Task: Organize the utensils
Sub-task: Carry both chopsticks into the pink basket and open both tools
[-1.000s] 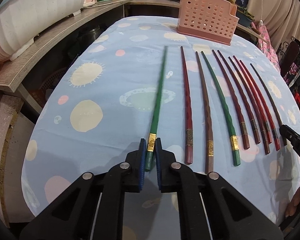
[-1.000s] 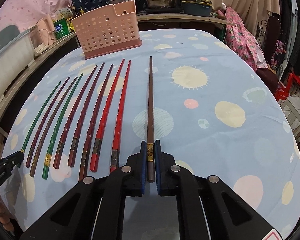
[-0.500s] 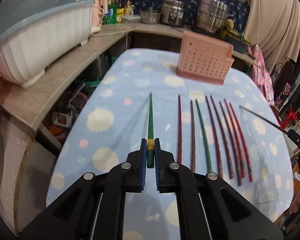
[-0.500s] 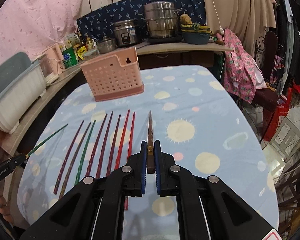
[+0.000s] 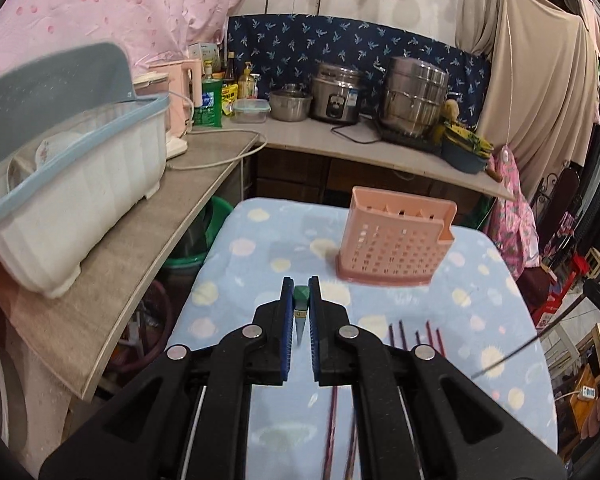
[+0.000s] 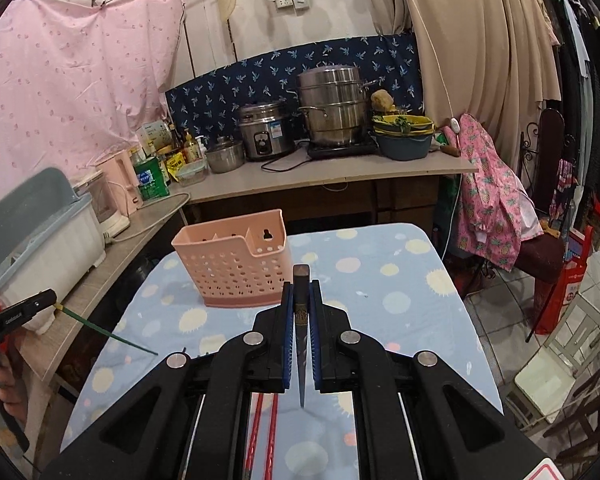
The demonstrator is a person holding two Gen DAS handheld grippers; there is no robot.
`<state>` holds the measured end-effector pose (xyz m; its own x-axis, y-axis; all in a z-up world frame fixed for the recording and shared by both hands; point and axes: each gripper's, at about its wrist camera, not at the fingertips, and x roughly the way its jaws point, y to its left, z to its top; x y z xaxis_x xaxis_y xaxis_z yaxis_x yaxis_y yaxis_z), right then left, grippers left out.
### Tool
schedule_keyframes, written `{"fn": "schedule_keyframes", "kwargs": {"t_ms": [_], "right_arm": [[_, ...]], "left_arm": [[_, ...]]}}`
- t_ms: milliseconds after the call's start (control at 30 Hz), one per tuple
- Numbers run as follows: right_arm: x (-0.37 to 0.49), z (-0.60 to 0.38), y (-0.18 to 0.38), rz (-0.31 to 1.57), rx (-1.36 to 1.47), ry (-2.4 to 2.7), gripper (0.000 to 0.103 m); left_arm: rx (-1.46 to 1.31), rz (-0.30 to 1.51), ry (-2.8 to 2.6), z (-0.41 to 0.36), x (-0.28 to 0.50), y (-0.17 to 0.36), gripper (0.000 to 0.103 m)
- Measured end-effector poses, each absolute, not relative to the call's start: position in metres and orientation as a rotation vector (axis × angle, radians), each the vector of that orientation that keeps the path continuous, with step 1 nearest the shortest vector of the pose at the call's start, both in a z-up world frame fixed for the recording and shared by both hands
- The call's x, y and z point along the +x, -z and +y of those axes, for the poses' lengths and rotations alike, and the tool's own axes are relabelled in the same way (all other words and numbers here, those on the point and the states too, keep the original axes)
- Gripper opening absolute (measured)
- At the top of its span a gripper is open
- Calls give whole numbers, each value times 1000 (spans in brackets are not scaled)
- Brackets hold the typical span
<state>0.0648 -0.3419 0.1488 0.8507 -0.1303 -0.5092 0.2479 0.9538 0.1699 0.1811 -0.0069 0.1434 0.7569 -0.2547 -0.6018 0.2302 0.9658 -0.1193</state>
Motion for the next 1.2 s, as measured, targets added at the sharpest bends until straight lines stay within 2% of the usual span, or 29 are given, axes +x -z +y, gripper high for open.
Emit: {"fn": "schedule_keyframes", "kwargs": {"t_ms": [167, 500, 633, 833, 1200], "right_arm": [[85, -344, -179, 461, 244, 184, 7], [152, -347, -250, 307, 296, 119, 7], [191, -344, -266, 268, 312, 103, 7], [238, -344, -247, 304, 344, 79, 7], [278, -348, -167, 443, 379, 77, 7]], "left_arm": [[-55, 618, 281, -21, 204, -173, 7], [-123, 394, 311, -56, 238, -263, 7], [-148, 330, 310, -72, 261, -282, 7], [-172, 323, 330, -92, 295, -275, 7], [-152, 457, 310, -108, 336, -203, 7]]}}
